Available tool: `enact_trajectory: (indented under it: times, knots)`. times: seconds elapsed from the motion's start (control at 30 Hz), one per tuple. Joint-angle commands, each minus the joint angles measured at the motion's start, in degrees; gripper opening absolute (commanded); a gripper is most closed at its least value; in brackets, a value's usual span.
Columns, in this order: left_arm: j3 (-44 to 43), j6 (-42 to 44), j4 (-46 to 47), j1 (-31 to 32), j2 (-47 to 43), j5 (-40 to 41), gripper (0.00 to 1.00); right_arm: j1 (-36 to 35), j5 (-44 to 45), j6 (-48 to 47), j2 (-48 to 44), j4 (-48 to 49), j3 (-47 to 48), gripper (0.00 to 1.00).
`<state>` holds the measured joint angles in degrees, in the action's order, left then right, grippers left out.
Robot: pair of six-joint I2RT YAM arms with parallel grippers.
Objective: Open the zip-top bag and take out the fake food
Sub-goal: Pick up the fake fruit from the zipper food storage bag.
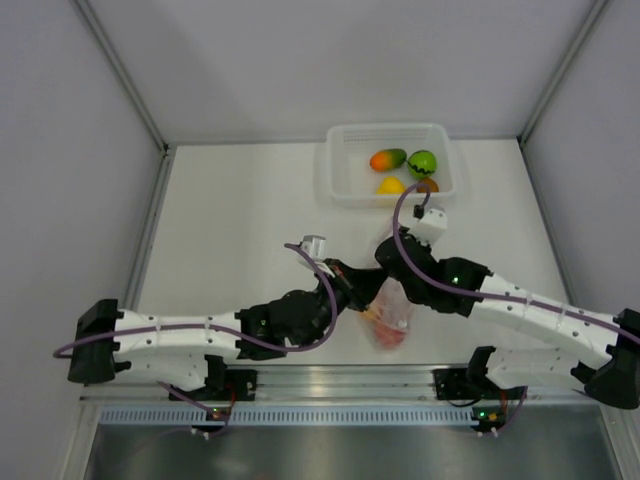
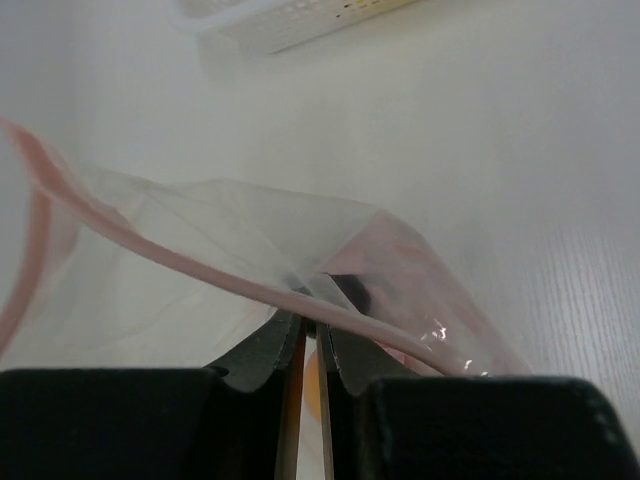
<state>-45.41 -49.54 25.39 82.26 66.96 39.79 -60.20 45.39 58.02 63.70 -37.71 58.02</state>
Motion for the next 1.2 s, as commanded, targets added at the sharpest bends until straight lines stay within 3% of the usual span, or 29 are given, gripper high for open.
enact_trajectory:
  times: [0.0,0.27,0.4,0.57,0.87,1.17]
  knots:
    - [1.11,-0.03,1.95,0.36,-3.41,3.62,0.00,-0.26,-2.22,2.45,-2.53,6.15,-4.83,0.10]
    - [1.46,1.55,1.86,0.27,-4.12,7.05,0.00,-5.01,-1.62,-0.27,-1.74,9.59,-5.73,0.09]
    - [2.69,0.33,1.86,0.18,-4.20,8.37,0.00,-8.43,-2.57,-9.29,-0.34,15.38,-5.72,0.09]
    - [5.76,-1.17,1.86,0.27,-6.04,10.66,0.00,-10.37,-6.80,-12.85,3.35,19.17,-6.69,0.09]
    - [9.55,-0.03,1.77,0.27,-12.37,12.24,0.00,-10.02,-8.65,-10.65,5.56,14.87,-7.57,0.08]
    - [14.55,-3.19,1.60,0.27,-15.63,9.43,0.00,-7.56,-15.86,-11.53,10.56,7.83,-4.85,0.10]
